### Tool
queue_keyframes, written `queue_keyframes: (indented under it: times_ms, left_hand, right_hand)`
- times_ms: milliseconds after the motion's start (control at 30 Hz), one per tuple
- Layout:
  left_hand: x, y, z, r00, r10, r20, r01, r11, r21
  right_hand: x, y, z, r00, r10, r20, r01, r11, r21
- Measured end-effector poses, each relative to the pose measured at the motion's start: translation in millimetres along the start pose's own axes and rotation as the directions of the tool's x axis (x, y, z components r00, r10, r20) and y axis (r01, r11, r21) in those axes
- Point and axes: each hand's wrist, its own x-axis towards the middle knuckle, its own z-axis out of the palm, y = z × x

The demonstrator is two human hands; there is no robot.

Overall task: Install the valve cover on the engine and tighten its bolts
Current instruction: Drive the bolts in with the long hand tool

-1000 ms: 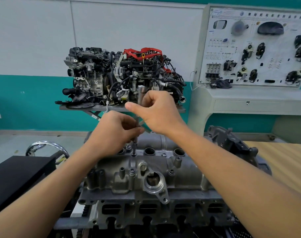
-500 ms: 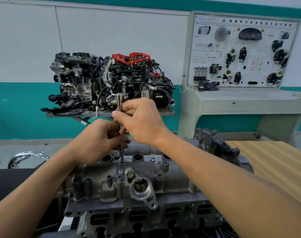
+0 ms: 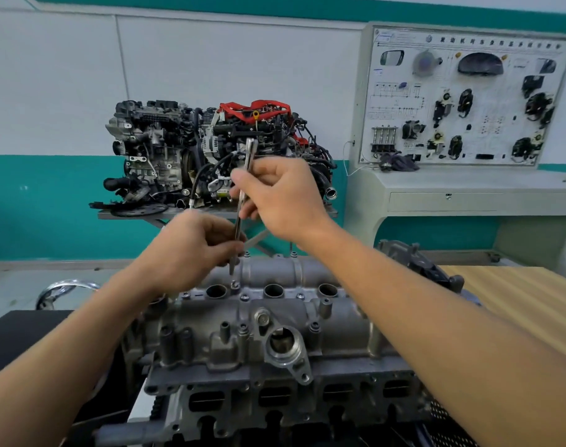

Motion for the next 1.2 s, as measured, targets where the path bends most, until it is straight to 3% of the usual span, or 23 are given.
queue_keyframes:
  times_ms: [100,267,467,1200]
  left_hand:
    - [-4,-5,-28,1.000,-0.017,0.025,0.017,1.000,-0.009]
    - [-24,-30,-45,0.994,-0.112,0.018,0.107,0.977,0.182]
    - [-29,-40,-32,0.987,-0.108,-0.117,0.130,0.971,0.202]
    - [-32,-40,-29,0.970,-0.126,-0.209,0.191,0.926,0.326]
  right_hand:
    - [9,-11,14,0.993,-0.035,0.109,0.031,0.999,0.033]
    - [5,-5,48,0.962,-0.001,0.272,-0.001,1.000,0.009]
    - [4,3,61,0.957,-0.038,0.288,0.055,0.997,-0.051]
    - [9,-5,59,0.894,0.085,0.440,-0.103,0.994,0.019]
